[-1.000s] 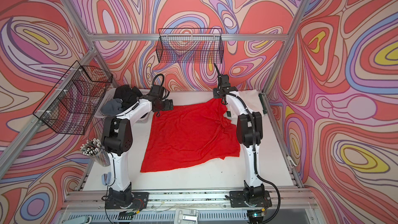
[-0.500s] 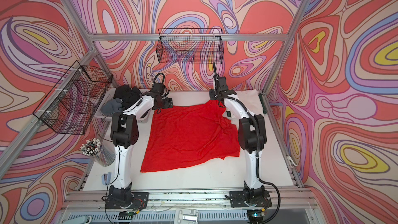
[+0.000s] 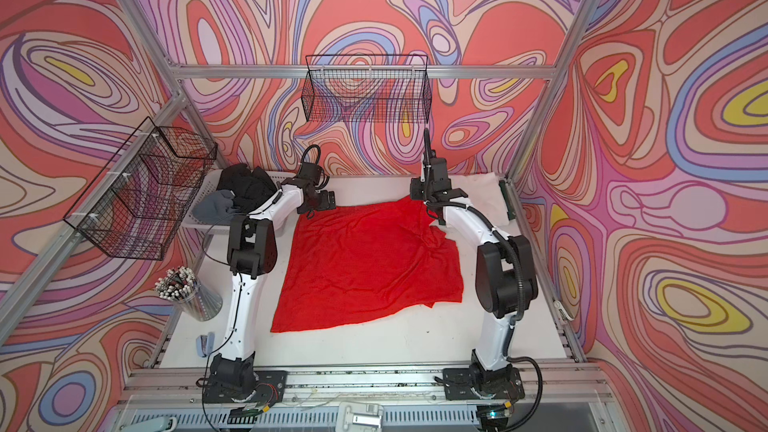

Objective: Fold and stack the t-shirts

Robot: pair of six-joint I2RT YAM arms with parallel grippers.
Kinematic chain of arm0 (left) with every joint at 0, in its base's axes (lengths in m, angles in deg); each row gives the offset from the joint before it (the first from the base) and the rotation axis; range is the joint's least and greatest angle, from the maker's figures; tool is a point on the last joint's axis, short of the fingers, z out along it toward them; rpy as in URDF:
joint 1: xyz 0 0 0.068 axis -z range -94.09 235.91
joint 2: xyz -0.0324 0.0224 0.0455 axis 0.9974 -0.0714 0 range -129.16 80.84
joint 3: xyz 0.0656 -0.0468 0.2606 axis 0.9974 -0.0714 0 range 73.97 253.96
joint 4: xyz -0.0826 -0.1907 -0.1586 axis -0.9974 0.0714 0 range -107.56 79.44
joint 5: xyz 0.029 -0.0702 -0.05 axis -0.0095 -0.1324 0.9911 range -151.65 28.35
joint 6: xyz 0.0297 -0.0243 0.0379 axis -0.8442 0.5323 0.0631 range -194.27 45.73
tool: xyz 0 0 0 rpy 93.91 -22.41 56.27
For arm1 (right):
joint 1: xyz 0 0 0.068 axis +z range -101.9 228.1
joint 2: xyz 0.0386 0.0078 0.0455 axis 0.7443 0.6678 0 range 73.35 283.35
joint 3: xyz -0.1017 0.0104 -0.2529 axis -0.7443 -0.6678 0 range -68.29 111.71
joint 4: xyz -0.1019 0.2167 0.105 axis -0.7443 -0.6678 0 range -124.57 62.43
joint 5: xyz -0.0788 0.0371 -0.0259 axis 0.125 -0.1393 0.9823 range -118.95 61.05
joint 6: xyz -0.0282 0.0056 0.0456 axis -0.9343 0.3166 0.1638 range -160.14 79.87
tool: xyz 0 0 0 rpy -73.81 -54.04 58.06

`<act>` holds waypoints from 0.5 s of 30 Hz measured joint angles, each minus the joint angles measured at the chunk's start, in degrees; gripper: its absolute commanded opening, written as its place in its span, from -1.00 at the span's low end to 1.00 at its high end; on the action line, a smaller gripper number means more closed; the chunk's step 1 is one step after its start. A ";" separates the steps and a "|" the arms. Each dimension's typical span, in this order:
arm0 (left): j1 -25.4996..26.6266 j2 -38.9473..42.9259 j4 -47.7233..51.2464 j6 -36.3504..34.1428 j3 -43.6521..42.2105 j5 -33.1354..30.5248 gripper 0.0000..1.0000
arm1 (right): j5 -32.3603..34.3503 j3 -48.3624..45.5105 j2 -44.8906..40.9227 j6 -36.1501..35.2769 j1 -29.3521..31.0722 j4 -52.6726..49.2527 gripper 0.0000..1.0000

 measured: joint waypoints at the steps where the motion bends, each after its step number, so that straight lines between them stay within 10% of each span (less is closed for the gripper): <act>1: 0.00 -0.07 0.09 0.26 0.15 -0.26 0.97 | 0.35 -0.96 -0.37 0.33 0.00 0.44 -1.00; 15: 0.00 -3.56 1.38 1.38 5.84 -2.32 0.88 | 0.35 -10.43 -4.09 3.87 -2.25 3.89 -1.00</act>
